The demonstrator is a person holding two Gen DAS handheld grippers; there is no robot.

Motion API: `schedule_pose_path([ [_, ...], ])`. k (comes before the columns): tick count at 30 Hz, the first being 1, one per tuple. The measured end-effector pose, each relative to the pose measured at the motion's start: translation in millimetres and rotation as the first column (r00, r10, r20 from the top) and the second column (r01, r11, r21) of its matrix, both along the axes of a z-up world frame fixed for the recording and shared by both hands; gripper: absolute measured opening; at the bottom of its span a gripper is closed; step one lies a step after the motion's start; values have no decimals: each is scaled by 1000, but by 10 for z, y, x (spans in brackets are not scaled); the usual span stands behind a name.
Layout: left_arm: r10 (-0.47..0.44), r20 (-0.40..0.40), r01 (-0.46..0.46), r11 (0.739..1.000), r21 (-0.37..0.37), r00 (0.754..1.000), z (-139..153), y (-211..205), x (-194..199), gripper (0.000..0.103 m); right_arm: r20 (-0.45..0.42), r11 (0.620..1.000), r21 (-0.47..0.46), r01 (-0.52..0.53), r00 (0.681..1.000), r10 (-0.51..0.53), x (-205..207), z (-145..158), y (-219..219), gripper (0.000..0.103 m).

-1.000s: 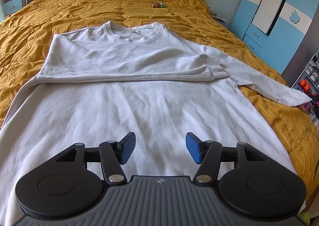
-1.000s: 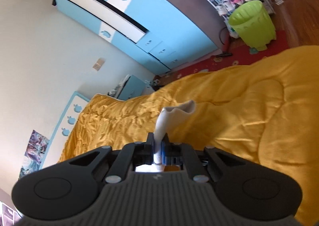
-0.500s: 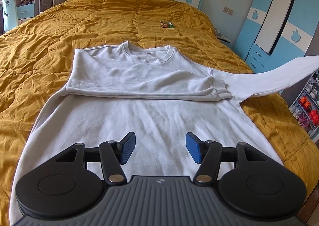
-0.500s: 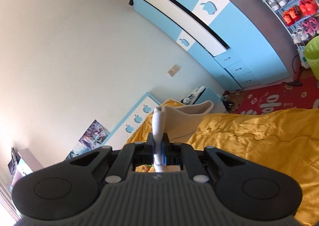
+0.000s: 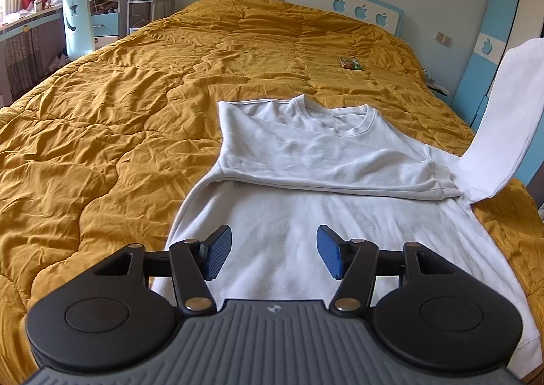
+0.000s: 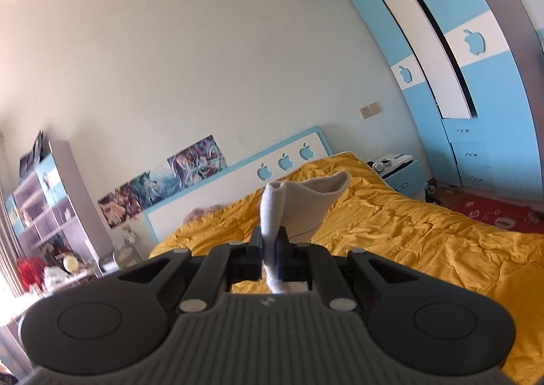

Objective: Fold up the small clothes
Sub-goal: 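Lift the sleeve over the shirt body and release it with the right tool, then move both tools back to the hem of the sweatshirt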

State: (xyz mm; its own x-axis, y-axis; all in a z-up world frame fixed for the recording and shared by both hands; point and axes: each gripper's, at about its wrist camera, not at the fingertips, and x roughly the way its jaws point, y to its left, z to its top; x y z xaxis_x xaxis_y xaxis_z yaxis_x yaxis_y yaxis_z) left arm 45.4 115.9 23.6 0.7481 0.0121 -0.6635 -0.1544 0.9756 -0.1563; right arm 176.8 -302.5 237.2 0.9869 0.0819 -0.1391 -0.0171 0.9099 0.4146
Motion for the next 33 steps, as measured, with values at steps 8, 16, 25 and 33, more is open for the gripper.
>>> schedule_pose_path([
  [8, 94, -64, -94, 996, 0, 994, -119, 439, -87, 68, -48, 974, -146, -171, 985, 166, 207, -266, 1458, 2],
  [16, 104, -70, -106, 994, -25, 992, -224, 725, -248, 68, -190, 932, -122, -340, 930, 314, 490, -925, 2445, 2],
  [25, 135, -68, -137, 990, -24, 988, -311, 927, -352, 68, -353, 838, -290, -462, 866, 355, 591, -1937, 3512, 2],
  [33, 179, -125, -188, 980, -66, 976, -392, 1093, -317, 67, -498, 689, -231, -687, 692, 523, 365, -2472, 3963, 41],
])
